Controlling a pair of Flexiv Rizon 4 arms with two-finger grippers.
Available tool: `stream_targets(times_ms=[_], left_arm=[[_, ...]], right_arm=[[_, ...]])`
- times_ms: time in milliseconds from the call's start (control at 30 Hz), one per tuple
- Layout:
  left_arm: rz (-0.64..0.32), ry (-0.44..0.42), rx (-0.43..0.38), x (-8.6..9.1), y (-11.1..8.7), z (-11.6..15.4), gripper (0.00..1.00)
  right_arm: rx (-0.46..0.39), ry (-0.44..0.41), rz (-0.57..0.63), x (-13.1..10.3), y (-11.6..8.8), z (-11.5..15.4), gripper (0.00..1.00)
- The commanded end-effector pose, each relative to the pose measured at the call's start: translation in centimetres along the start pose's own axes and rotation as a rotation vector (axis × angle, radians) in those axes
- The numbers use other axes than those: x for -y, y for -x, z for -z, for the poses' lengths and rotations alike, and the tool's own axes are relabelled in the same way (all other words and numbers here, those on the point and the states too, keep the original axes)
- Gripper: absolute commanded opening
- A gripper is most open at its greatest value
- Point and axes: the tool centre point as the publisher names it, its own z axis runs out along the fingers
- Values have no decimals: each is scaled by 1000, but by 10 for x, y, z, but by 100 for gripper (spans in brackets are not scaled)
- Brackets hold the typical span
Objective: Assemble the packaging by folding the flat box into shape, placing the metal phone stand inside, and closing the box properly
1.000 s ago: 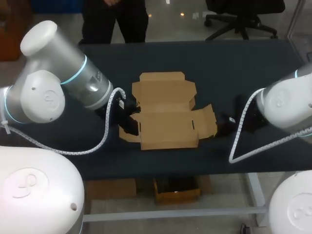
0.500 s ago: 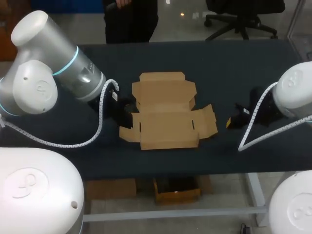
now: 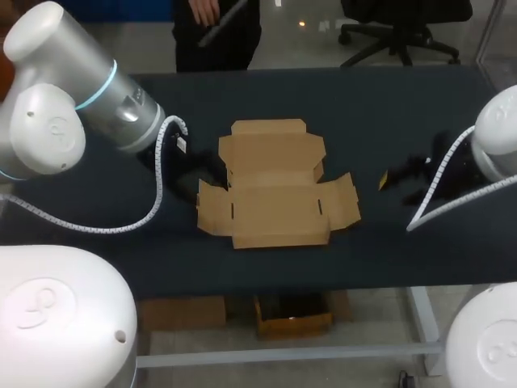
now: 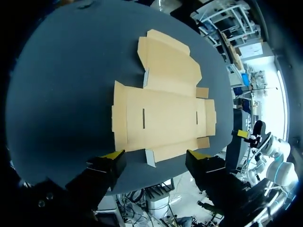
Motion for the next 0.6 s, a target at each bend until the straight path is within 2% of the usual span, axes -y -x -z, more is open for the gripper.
stream_targets(times_ms=[33, 200, 600], left_arm=[[-6, 10, -7, 12, 2, 10, 100], [-13, 1, -9, 25, 5, 25, 100], [-13, 1, -9, 25, 5, 25, 100]], right_arm=[[-65, -9, 3, -13, 3, 8, 100], [-94, -37, 17, -28, -1, 14, 100], [-94, -37, 17, -28, -1, 14, 100]])
